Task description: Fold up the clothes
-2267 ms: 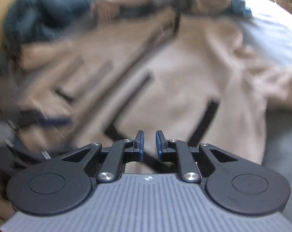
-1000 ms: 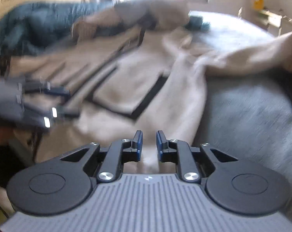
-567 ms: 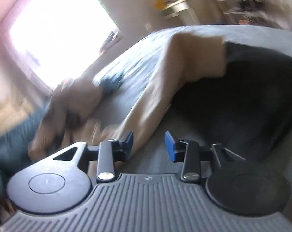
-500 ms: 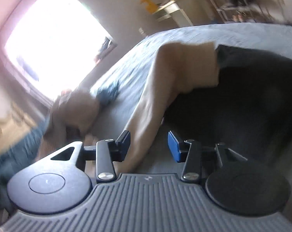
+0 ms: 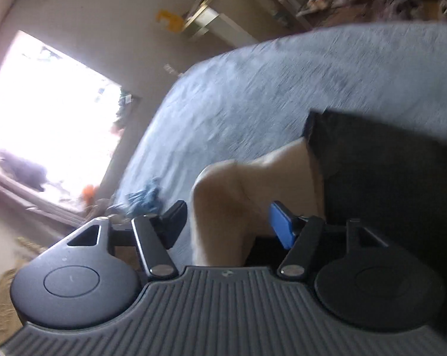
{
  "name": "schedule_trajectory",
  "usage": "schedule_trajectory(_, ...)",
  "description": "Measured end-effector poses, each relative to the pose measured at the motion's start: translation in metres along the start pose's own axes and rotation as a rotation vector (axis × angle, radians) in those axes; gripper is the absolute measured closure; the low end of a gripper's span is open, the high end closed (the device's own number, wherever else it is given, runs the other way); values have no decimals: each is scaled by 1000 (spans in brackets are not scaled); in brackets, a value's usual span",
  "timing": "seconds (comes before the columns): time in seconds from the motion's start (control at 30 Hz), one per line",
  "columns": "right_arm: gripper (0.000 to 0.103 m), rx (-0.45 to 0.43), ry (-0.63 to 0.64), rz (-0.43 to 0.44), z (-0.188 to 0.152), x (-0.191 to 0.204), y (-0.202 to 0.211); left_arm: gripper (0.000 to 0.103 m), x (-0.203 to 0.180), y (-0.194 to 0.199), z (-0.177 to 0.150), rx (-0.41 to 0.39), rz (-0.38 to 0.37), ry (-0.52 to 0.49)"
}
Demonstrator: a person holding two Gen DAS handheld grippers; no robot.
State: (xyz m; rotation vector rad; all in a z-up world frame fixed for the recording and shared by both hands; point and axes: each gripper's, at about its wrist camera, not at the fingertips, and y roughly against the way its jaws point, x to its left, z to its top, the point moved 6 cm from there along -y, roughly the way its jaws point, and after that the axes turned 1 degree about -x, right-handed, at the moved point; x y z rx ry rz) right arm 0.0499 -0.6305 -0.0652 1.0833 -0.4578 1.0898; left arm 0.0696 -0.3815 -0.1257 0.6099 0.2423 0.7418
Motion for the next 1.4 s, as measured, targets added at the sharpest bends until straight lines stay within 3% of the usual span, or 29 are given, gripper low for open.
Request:
schedule_trajectory(0.07,36,-7,-70,3,4,-4,-4,35,-3,-6,0,4,11,-19)
schedule_trajectory(0.17,34,84,-249,93,2,-9,-15,36,-6,-14,1,4,38,-50)
schedule_trajectory(0.2,32,90,-261,85,0,-6,-17,36,-8,-16,1,3,51,-61)
schedule_trajectory(0.4,28,118,-295,-8,15,16,-56,36,-12,-24,-3,12,84,-81)
schedule_trajectory(0.5,28,123,-300,-131,16,5,-82,36,-13,-23,-5,10,85,-77)
schedule_trajectory(0.57,37,134,-344,-155,11,-11,-90,36,-14,-22,-7,7,87,-89)
schedule_trajectory(0.6,52,121,-327,-150,9,-15,-91,36,-15,-21,-8,6,87,-95)
schedule_trajectory(0.63,76,108,-310,-143,8,-19,-92,36,-15,-20,-9,6,87,-100)
schedule_trajectory(0.67,94,98,-291,-122,8,-21,-90,36,-15,-19,-11,6,85,-104)
schedule_trajectory(0.7,98,93,-269,-91,8,-19,-85,36,-15,-17,-13,4,80,-105)
schedule_trajectory(0.8,98,57,-112,25,9,-2,-52,40,-12,-4,-15,-2,42,-96)
schedule_trajectory(0.9,98,21,149,127,1,18,1,39,-9,17,-19,-12,-35,-78)
schedule_trajectory(0.97,95,-10,307,110,-9,13,24,39,-8,27,-26,3,-71,-81)
schedule_trajectory(1.03,92,-13,426,21,-16,-6,28,39,-7,33,-33,20,-79,-86)
schedule_trajectory(1.1,90,52,424,-100,-21,-42,14,39,-7,39,-39,32,-81,-95)
schedule_trajectory(1.13,85,90,409,-152,-23,-59,8,39,-6,42,-41,34,-79,-98)
schedule_trajectory(1.17,82,104,357,-164,-24,-74,6,39,-6,46,-43,34,-77,-100)
schedule_trajectory(1.27,78,115,196,-94,-19,-93,13,37,-6,56,-46,15,-69,-123)
schedule_trajectory(1.4,69,74,72,-23,-8,-94,25,37,-8,65,-50,-4,-60,-149)
